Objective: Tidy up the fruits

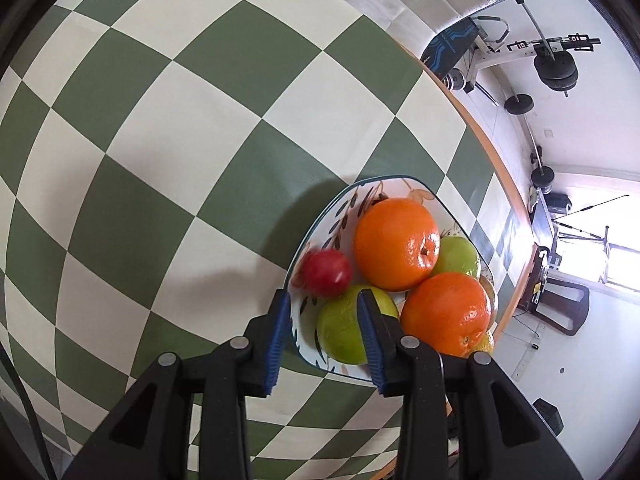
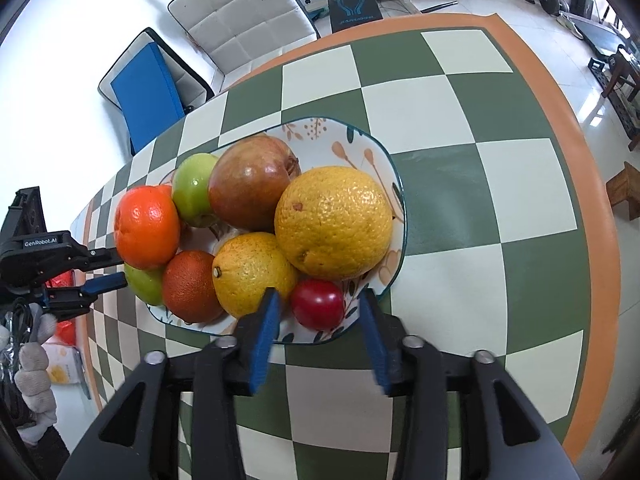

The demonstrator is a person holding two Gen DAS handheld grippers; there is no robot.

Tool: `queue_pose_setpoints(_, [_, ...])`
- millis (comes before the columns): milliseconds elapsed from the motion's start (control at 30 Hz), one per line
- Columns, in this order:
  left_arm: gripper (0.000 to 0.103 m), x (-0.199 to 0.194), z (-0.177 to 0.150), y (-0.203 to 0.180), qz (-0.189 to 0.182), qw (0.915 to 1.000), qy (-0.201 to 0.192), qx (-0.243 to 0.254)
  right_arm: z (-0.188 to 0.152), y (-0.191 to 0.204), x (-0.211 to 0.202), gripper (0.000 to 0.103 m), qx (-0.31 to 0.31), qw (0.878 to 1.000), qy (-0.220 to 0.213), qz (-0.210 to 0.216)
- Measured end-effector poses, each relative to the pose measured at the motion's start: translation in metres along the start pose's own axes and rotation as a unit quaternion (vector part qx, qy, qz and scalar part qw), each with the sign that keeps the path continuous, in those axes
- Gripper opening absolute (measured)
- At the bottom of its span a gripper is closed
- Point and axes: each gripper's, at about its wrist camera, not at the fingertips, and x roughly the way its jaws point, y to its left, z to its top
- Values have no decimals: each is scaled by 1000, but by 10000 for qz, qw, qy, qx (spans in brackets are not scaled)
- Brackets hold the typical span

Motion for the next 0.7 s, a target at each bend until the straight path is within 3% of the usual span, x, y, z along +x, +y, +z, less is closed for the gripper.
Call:
queue_pose_setpoints(67, [35, -3, -1, -2, 98, 9999, -46, 91, 0, 2, -5, 51, -9, 10000, -48, -10])
queue_pose_setpoints(133, [49, -10, -5, -5, 330, 9989, -169, 299, 0, 5, -14, 57, -75, 9999, -111, -74])
queue_pose_setpoints(200, [75, -16, -12, -12, 624, 9958, -377, 549, -2, 11, -23, 65, -188, 9995, -188, -194])
queue_pose_setpoints(333, [91, -27, -37, -24, 1370, 9805, -771, 1175, -10, 22, -43, 90, -490, 9964, -334, -600])
queue_pose_setpoints(367, [96, -27, -45, -26, 1500, 9766, -823, 1305, -11, 25, -46, 91, -561, 9953, -355, -708])
queue_pose_setpoints(467, [97, -31, -67, -33, 1856, 9626, -1054, 1667, -18, 32, -56, 96, -757, 9903, -422, -1085])
queue_pose_setpoints(567, [98, -35, -90, -43, 2110, 9465, -1354, 2029, -23, 35, -62, 96, -803, 9891, -433, -1154])
queue_pose_setpoints(700, [98, -40, -110, -52, 2157, 9374, -1560, 2243, -28, 42, -75, 96, -883, 9872, -549, -1210])
